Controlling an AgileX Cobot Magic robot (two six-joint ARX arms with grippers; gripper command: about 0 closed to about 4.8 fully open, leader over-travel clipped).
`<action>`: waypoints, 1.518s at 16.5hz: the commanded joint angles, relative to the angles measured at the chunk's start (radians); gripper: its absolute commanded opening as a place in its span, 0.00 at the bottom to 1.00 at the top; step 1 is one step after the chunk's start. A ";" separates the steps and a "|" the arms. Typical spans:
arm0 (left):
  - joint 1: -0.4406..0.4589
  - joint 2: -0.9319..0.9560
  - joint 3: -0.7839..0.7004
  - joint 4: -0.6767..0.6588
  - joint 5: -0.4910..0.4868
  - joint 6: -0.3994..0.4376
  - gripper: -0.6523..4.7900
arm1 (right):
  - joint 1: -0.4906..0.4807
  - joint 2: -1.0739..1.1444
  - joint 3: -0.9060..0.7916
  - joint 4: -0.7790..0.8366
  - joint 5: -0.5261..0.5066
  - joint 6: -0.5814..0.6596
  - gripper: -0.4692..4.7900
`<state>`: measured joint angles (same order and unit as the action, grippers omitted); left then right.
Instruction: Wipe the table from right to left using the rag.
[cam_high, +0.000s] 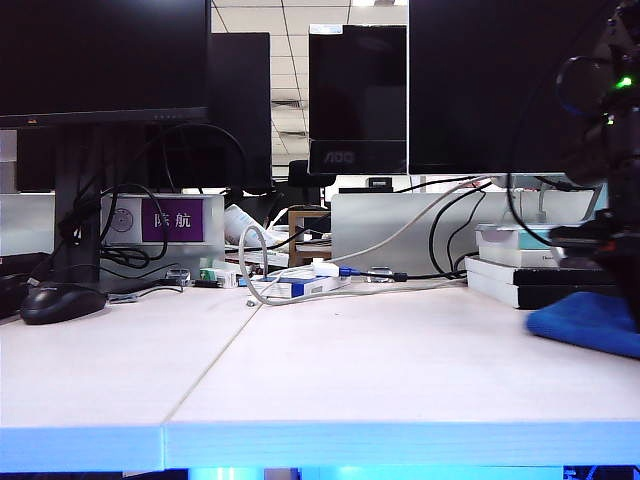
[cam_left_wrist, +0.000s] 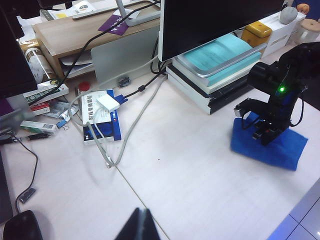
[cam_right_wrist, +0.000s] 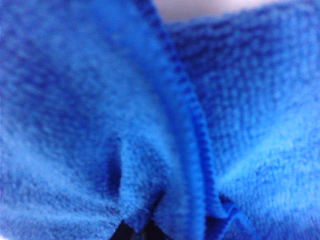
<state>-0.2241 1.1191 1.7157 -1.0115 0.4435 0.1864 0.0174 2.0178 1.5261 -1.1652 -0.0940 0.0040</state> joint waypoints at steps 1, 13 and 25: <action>-0.001 -0.004 0.004 0.003 0.006 0.001 0.11 | 0.033 0.010 -0.007 0.024 -0.119 0.024 0.08; -0.001 -0.004 0.004 0.003 0.006 0.002 0.11 | 0.254 0.010 -0.007 0.079 -0.179 0.182 0.08; -0.001 -0.004 0.004 0.003 0.006 0.002 0.11 | 0.447 0.015 -0.006 0.230 -0.227 0.348 0.08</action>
<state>-0.2241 1.1191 1.7157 -1.0138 0.4438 0.1867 0.4538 2.0289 1.5219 -0.9653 -0.3115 0.3290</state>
